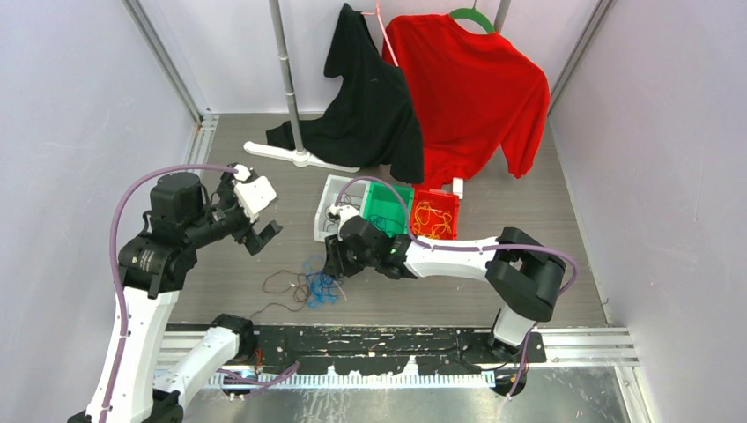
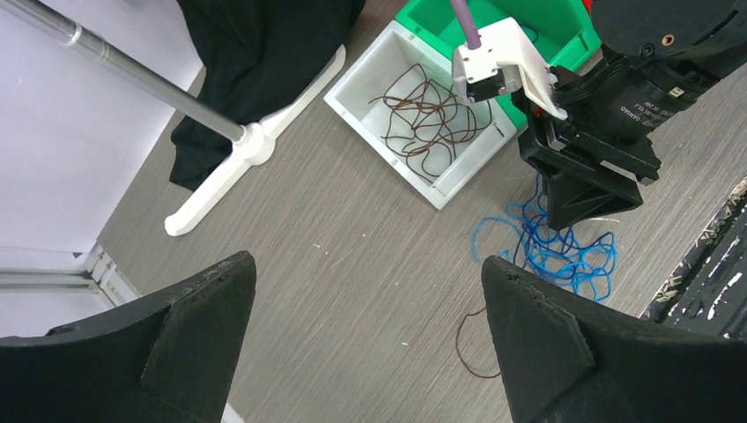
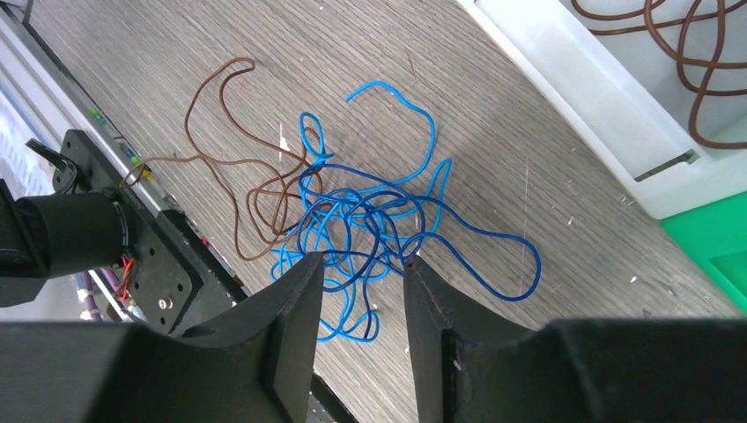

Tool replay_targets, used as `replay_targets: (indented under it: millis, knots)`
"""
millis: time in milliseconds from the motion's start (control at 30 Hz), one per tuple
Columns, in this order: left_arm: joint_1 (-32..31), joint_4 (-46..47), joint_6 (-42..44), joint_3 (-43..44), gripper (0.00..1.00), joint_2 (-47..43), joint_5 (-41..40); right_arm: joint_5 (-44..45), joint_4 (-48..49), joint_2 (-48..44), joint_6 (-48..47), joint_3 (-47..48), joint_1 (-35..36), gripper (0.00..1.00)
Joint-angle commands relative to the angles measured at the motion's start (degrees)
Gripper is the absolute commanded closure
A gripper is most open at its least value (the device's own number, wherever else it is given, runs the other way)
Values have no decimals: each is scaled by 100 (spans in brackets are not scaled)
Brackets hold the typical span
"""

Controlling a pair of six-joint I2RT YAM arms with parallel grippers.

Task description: Untangle the cables

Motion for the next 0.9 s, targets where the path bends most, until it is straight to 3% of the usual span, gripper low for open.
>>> replay_targets:
  millis: [0,300,433,600,867]
  knots:
    - [17,91,145,-2,1,-91,48,-48,32,36,271,261,36,58]
    - [14,107,304,-71,0,-180,-78,-306,-542,600,513,915,36,65]
    - [18,120,386,-81,0,-217,-84,-72,-746,550,426,1065,37,78]
    - [16,101,474,-102,0,-221,-46,117,-758,12,179,1025,32,99]
    - [14,-71,728,-266,0,-314,232,272,-580,-1355,-617,1102,-63,99]
